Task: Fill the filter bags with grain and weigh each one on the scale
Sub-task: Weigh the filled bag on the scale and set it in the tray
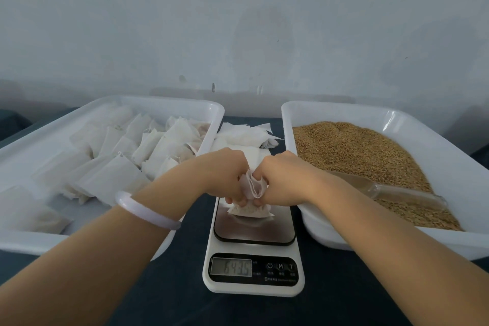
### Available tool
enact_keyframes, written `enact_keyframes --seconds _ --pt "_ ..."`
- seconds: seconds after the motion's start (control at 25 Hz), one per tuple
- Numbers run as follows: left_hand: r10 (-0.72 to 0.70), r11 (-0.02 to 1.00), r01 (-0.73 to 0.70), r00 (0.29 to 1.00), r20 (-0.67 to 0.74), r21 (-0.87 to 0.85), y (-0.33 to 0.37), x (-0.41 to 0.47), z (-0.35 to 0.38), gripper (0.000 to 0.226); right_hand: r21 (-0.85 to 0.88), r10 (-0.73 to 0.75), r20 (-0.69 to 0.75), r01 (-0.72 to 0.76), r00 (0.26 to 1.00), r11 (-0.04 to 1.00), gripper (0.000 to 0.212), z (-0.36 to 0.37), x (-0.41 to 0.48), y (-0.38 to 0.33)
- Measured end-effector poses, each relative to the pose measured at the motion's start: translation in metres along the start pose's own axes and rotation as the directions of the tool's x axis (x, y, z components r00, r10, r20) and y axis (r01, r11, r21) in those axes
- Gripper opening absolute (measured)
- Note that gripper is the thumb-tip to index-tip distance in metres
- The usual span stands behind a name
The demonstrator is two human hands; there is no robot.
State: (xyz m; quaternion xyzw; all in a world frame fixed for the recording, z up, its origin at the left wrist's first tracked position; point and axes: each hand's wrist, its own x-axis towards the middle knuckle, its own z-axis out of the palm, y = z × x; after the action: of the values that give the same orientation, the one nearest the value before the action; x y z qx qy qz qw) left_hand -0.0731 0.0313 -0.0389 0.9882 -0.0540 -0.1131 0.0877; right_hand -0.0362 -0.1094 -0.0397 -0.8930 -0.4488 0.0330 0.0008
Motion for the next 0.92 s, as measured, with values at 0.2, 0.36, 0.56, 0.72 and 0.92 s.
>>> enact_keyframes --seconds 0.2,0.36,0.56,0.72,0.92 --pt "0.030 0.999 -0.031 0.999 -0.040 -0.018 -0.001 -0.003 0.002 0.027 0.059 0.021 -0.061 -0.017 0.998 0.998 0.035 0.001 -0.003 0.002" --pt "0.033 0.986 -0.062 0.983 -0.181 -0.157 -0.005 -0.010 -0.002 0.036 0.272 0.057 -0.119 -0.023 0.991 0.962 0.036 0.002 -0.005 0.007" --pt "0.035 0.972 -0.090 0.969 -0.245 -0.217 -0.007 -0.012 -0.003 0.032 0.503 0.111 -0.082 -0.055 0.990 0.863 0.042 0.000 -0.013 0.013" --pt "0.046 0.974 -0.100 0.965 -0.258 -0.201 -0.009 -0.011 -0.001 0.030 0.445 0.124 -0.059 -0.085 0.991 0.892 0.045 0.000 -0.013 0.012" --pt "0.053 0.965 -0.114 0.966 -0.254 -0.234 -0.010 -0.011 -0.001 0.028 0.434 0.128 -0.054 -0.092 0.990 0.896 0.039 0.000 -0.013 0.011"
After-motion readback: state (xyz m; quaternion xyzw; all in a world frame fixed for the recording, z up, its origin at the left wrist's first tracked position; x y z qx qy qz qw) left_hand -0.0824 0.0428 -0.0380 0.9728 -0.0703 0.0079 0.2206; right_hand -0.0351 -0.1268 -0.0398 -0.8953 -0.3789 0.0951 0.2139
